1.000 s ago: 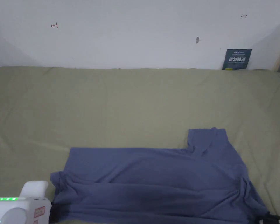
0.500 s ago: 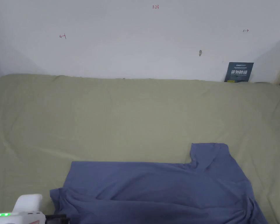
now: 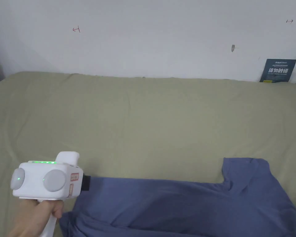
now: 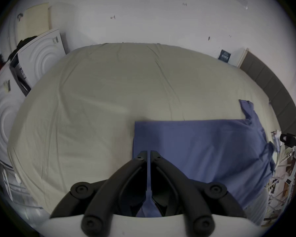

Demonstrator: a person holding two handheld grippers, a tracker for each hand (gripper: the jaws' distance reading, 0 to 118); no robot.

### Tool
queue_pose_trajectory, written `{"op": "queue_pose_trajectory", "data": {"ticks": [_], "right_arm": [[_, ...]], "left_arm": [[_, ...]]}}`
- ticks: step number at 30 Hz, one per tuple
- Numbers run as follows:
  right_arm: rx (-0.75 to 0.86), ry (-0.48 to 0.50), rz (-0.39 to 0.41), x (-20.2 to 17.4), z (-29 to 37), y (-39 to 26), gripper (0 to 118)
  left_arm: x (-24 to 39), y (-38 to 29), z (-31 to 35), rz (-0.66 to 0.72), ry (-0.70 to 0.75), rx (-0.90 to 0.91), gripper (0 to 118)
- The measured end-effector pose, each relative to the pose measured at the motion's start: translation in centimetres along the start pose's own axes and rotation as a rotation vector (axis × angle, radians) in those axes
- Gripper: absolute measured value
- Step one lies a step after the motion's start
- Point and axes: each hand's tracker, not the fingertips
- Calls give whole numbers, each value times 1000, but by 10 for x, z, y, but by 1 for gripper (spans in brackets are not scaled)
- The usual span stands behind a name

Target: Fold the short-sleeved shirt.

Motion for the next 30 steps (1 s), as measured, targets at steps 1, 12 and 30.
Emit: {"op": "queue_pose_trajectory", "data": {"ticks": [1,12,30], "right_arm": [[-5,-1,6,1,-4,2,0],[-64,-13,-20,16,-47,14,0],[-257,-5,19,30,-144,67,116]], "left_arm": [[2,4,-9,0,40,-27,116],[3,9,-79,-1,59,-197,102],[27,10,-58,-29,13,-138,0]]}}
